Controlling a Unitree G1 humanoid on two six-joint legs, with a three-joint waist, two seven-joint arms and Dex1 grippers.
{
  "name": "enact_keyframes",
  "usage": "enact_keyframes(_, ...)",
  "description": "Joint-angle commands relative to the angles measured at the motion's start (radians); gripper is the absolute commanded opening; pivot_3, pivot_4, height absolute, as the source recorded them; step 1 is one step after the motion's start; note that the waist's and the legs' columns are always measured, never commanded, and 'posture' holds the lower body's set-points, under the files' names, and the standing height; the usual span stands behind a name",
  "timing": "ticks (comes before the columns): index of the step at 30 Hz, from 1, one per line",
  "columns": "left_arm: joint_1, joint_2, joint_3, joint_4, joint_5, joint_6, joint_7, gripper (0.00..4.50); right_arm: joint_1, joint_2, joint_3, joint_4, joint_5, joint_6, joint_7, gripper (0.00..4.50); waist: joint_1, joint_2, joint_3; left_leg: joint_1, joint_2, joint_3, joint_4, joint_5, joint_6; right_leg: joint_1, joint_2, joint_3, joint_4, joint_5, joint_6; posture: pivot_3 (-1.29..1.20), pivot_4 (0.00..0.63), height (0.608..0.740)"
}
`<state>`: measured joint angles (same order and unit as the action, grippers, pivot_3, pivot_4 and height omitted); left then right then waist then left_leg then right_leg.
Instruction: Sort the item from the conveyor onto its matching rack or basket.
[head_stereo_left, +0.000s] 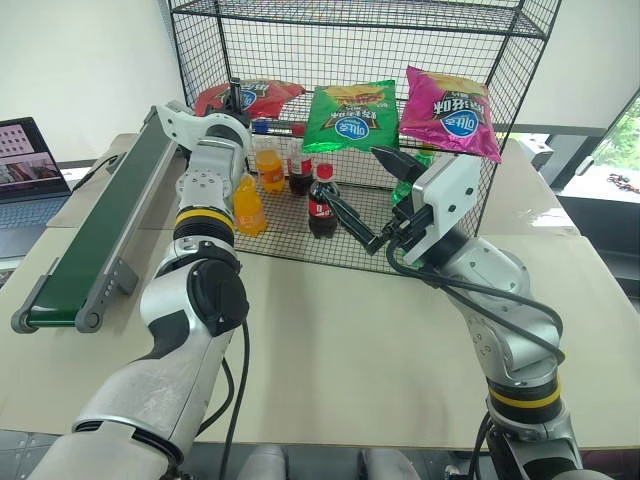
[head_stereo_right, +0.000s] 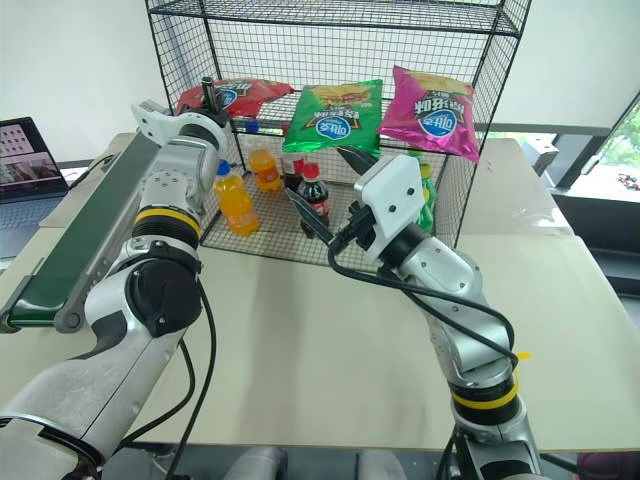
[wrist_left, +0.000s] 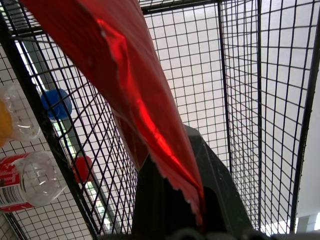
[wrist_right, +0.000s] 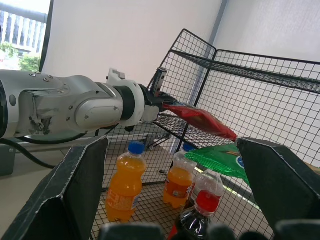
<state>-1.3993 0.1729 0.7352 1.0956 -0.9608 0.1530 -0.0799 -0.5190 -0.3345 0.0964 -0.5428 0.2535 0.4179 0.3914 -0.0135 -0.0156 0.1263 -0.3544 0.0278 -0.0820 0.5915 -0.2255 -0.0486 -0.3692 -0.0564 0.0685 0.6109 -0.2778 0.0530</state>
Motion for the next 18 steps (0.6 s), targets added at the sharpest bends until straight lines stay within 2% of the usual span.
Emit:
enact_keyframes(1,-0.029,0.019,0.007,-0.025,0.005,0.006,-0.022,1.8,-0.006,0.0,-0.024,-0.044,-0.002,0.001,-0.011,4.5,0.0,0.0,0.0,0.0,0.0,0.0,0.0,0.0,0.0,0.0,0.0,0.0,0.0,0.0,0.0,0.0,0.15,0.738)
enact_keyframes(6,0.031,-0.001,0.0,-0.148,-0.001,0.071,0.018,4.15,0.0,-0.001,-0.028,-0.039,0.002,-0.001,-0.01,4.5,-0.001,0.0,0.0,0.0,0.0,0.0,0.0,0.0,0.0,0.0,0.0,0.0,0.0,0.0,0.0,0.0,0.15,0.738)
enact_keyframes(7,0.048,-0.01,-0.002,-0.187,-0.004,0.087,0.034,4.46,0.002,-0.001,-0.029,-0.039,0.003,-0.001,-0.01,4.5,-0.001,0.0,0.0,0.0,0.0,0.0,0.0,0.0,0.0,0.0,0.0,0.0,0.0,0.0,0.0,0.0,0.15,0.738)
enact_keyframes(13,0.303,-0.106,-0.051,-0.742,-0.115,0.328,0.303,4.46,0.026,0.004,-0.03,-0.035,0.014,-0.007,0.0,4.5,0.0,0.0,0.0,0.0,0.001,0.0,0.0,0.0,0.0,0.0,0.0,0.0,0.002,0.004,-0.007,0.0,0.15,0.738)
enact_keyframes(18,0.484,-0.093,-0.104,-1.077,-0.251,0.509,0.488,4.46,0.071,-0.001,-0.035,-0.036,0.023,-0.016,0.017,4.5,0.001,0.0,0.0,0.001,0.001,0.0,0.001,0.0,-0.001,0.0,0.0,0.001,0.002,0.005,-0.008,0.0,0.15,0.738)
